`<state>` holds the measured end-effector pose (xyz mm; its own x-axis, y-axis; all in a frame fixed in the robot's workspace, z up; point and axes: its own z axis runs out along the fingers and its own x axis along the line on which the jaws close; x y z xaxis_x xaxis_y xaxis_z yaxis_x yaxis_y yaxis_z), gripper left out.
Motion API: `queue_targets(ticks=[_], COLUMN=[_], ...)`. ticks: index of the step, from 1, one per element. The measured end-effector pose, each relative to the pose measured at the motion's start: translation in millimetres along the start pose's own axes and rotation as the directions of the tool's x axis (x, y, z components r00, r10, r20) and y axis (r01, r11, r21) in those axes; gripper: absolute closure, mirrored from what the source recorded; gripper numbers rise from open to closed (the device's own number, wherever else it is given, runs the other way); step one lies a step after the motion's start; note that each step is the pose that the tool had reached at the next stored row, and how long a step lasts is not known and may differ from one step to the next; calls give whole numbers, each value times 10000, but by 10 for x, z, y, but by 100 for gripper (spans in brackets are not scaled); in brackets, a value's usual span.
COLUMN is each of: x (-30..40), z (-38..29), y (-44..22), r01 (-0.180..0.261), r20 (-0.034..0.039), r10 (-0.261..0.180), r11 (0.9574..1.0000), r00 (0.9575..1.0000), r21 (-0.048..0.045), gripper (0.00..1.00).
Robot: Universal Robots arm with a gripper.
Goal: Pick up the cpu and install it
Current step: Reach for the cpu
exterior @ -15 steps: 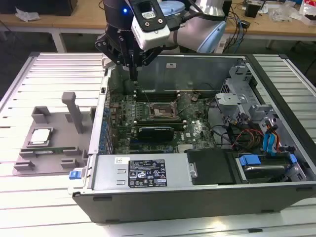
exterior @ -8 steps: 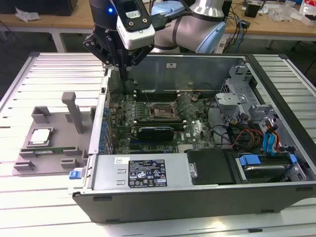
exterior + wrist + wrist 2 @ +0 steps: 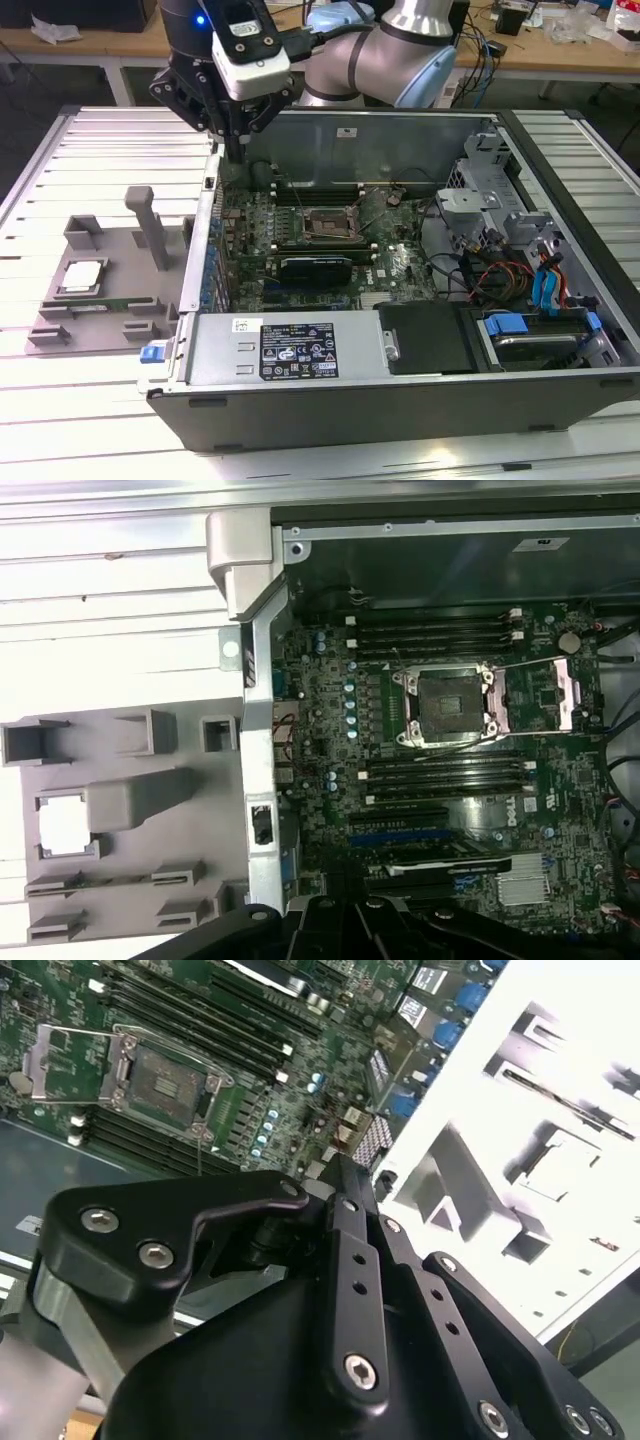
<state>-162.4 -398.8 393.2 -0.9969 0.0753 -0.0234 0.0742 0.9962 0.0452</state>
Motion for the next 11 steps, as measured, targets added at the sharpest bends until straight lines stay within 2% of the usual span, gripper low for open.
queue_targets(ticks=[4, 7, 9, 11], x=[162, 230, 350, 429], z=[-5, -7, -10, -12], y=[-12, -17, -26, -32], r01=[0, 1, 0, 1], r20=[0, 0, 0, -1], r10=[0, -1, 0, -1], r11=[10000, 10000, 10000, 10000], r00=[10000, 10000, 10000, 10000], r21=[1, 1, 0, 1], gripper=[89, 89, 89, 89])
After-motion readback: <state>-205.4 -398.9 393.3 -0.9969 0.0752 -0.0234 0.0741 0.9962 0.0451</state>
